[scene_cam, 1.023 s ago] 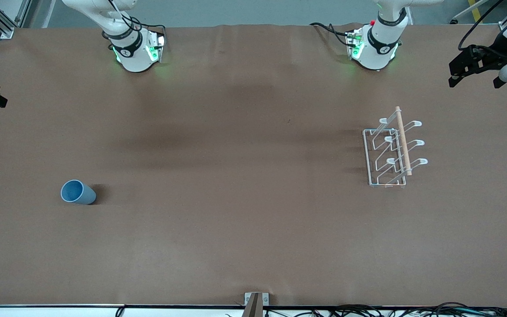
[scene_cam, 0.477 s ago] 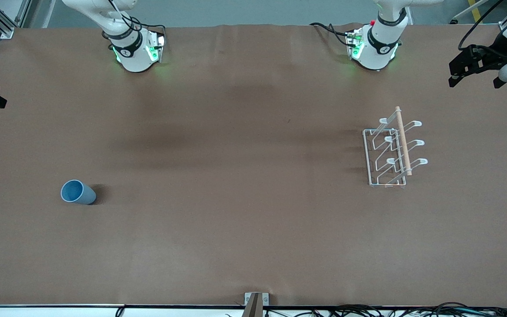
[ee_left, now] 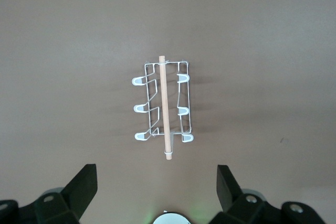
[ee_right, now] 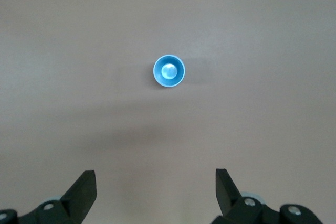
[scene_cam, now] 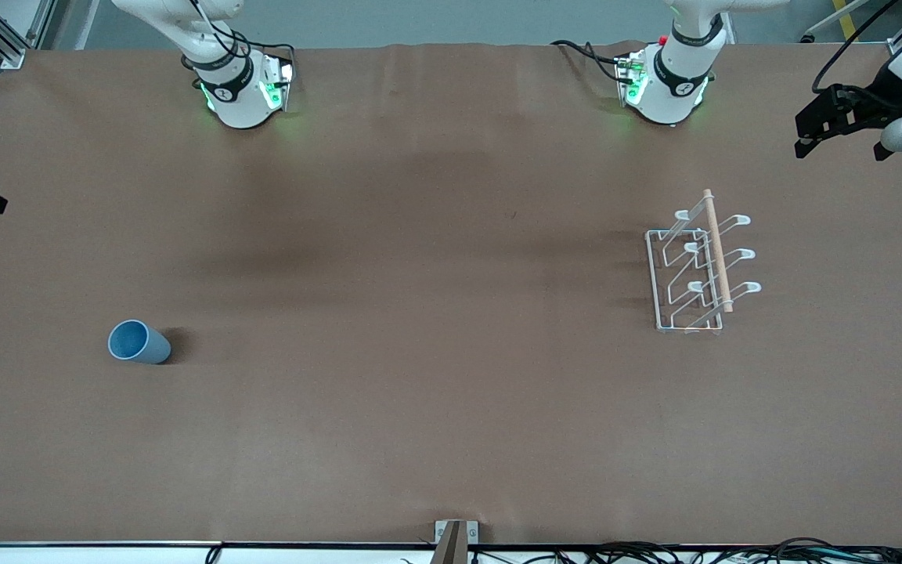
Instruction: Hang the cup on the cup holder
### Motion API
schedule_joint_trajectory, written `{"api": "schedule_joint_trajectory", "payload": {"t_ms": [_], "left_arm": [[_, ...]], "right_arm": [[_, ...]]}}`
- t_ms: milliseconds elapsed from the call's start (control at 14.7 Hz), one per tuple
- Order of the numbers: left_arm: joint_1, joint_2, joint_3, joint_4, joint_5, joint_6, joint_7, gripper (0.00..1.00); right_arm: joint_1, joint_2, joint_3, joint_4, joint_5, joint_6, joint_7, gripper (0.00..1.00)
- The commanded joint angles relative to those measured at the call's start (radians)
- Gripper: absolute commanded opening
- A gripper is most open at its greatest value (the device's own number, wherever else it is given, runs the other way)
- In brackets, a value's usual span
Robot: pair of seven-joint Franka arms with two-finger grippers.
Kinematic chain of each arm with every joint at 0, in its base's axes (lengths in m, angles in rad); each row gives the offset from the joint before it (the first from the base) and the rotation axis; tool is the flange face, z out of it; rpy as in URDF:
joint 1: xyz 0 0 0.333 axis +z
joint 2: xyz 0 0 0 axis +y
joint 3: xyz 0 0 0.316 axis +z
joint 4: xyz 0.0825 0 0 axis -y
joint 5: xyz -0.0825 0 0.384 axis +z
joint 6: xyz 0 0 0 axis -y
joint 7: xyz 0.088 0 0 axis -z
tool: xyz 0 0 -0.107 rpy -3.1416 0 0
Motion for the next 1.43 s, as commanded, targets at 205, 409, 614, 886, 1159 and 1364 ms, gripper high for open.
{"api": "schedule_joint_trajectory", "payload": {"t_ms": [205,409,614,886,1159,1364], "left_arm": [[-0.012,0.011,-0.004,0.025,-0.001,-0.008,0.004,1.00],[-0.026,0.012,-0.018,0.025,-0.001,-0.007,-0.004,1.00],[-0.027,0.021,-0.020,0.025,-0.003,-0.002,-0.002,1.00],[-0.027,0.037,-0.020,0.025,-0.008,0.016,-0.002,1.00],[-0.018,0.058,-0.018,0.025,-0.006,0.058,0.013,1.00],[-0.017,0.070,-0.018,0.028,-0.009,0.058,0.015,1.00]], "right_arm": [[-0.041,0.105,0.010,-0.142,0.006,0.199,-0.031,1.00],[-0.057,0.217,0.010,-0.143,0.008,0.297,-0.034,1.00],[-0.077,0.304,0.010,-0.157,0.008,0.400,-0.034,1.00],[-0.087,0.370,0.011,-0.227,0.008,0.564,-0.034,0.99],[-0.100,0.439,0.011,-0.238,0.065,0.652,-0.036,0.98],[-0.102,0.484,0.013,-0.238,0.075,0.683,-0.043,0.95]]}}
